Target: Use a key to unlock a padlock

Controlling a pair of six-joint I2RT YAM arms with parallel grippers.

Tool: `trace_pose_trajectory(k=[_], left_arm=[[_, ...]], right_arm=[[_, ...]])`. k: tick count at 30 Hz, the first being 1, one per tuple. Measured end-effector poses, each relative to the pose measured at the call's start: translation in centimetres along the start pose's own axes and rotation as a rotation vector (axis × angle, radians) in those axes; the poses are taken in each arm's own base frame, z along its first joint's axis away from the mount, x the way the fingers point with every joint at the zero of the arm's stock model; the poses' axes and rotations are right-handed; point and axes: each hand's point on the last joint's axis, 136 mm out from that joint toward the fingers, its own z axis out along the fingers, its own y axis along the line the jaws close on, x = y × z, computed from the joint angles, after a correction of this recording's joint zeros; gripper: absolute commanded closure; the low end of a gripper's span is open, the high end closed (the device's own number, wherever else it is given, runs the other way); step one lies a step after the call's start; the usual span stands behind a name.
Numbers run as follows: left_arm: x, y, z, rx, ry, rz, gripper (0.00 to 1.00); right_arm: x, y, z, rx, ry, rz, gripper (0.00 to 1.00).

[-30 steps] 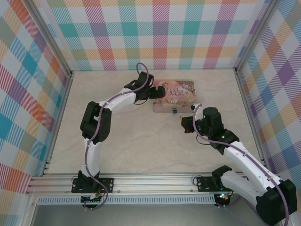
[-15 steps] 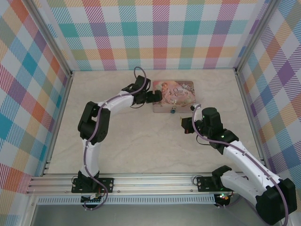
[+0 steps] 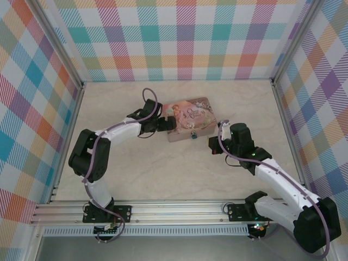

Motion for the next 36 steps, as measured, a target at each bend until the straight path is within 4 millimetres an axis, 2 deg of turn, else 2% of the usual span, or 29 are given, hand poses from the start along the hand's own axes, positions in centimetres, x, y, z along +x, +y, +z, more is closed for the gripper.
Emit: trace_pose_trajectory(k=[4, 9, 15, 19, 24, 26, 34, 36], left_arm=[[1.1, 1.6, -1.3, -0.02, 0.002, -0.017, 0.0], [1.0, 4.1, -2.2, -0.043, -0.002, -0.064, 0.0], [-0.7, 7.7, -2.7, -0.074, -0.018, -0.132, 0.0], [-2.1, 9.0, -2.6, -0.084, -0.035, -0.15, 0.0], [-2.5, 9.1, -2.9, -0.081, -0.043, -0.136, 0.0], [-2.4, 8.9, -3.6, -0.069, -0.061, -0.123, 0.0], [-2.0, 6.2, -10.5, 0.073, -0.219, -0.045, 0.01], [-1.3, 5.6, -11.4, 0.103, -0.235, -0.033, 0.02]], right_arm=[[0.0, 0.0, 0.0, 0.0, -0.001, 0.0, 1.0], [0.0, 0.0, 0.0, 0.0, 0.0, 0.0, 1.0], [0.0, 0.1, 0.3, -0.008, 0.004, 0.0, 1.0], [0.0, 0.3, 0.5, -0.02, 0.006, 0.0, 1.0], [-0.4, 0.9, 0.4, -0.054, -0.008, 0.002, 1.0], [-0.8, 1.3, 0.5, -0.075, -0.019, 0.006, 1.0], [-1.4, 2.6, 2.5, -0.175, -0.016, 0.064, 1.0], [-1.5, 2.8, 3.4, -0.2, -0.011, 0.082, 1.0]])
